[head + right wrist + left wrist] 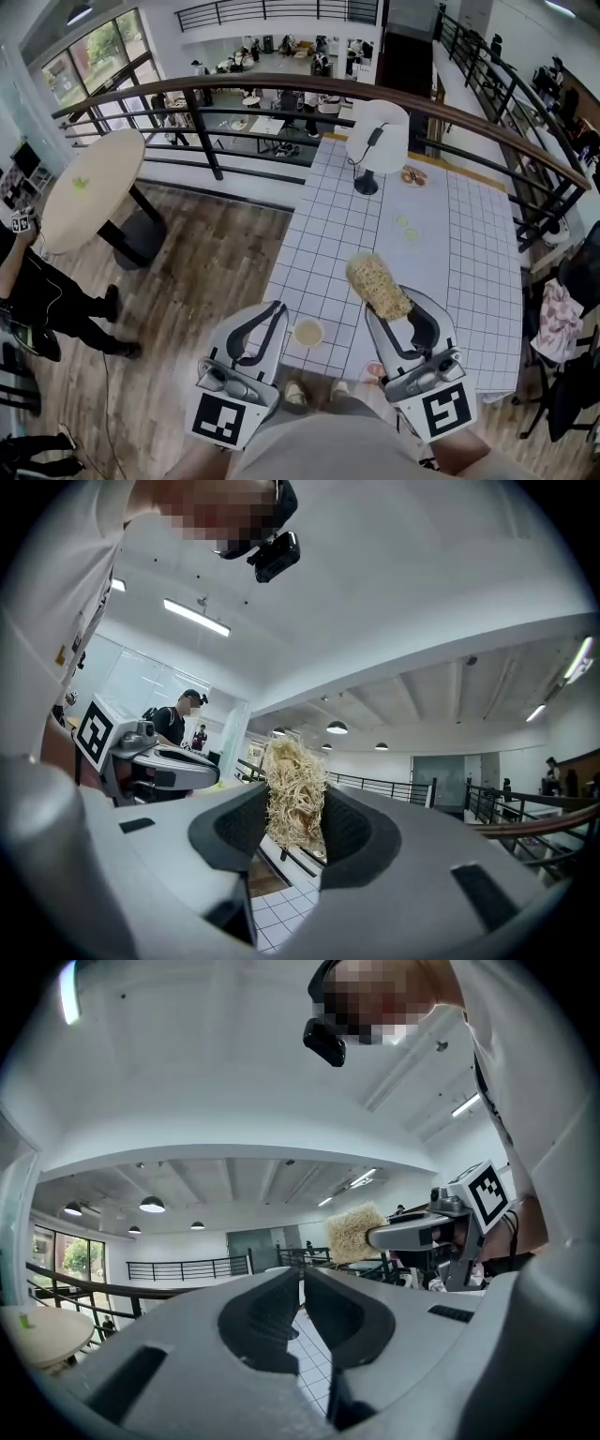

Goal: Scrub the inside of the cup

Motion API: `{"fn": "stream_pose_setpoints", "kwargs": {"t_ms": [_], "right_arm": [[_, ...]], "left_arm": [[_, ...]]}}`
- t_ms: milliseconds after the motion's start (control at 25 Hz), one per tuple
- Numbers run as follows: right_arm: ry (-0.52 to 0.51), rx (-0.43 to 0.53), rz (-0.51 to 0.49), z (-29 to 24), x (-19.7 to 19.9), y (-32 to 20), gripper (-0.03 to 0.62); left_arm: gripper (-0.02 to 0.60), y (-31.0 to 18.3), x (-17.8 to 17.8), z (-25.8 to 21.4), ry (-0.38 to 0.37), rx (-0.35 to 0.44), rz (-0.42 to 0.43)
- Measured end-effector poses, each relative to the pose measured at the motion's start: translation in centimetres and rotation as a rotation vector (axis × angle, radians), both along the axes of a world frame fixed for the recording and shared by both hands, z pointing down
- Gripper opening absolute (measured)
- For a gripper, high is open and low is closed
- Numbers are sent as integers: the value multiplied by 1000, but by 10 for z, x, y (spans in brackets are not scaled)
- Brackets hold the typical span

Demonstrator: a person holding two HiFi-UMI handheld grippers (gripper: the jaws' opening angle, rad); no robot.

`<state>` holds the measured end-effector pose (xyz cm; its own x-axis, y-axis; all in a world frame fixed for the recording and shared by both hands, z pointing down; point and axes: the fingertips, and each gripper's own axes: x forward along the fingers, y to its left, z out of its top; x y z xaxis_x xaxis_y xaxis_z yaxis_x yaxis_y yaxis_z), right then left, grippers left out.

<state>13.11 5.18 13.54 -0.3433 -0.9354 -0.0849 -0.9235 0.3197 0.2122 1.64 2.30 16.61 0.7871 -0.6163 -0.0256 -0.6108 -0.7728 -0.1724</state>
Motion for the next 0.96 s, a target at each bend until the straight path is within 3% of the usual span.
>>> {"fn": "stream_pose_setpoints", "kwargs": {"t_ms": [960], "right_arm": [[5,-11,-20,0,-8,-7,149]], "left_arm": [[14,-10,-9,0,0,-13,-25]]}}
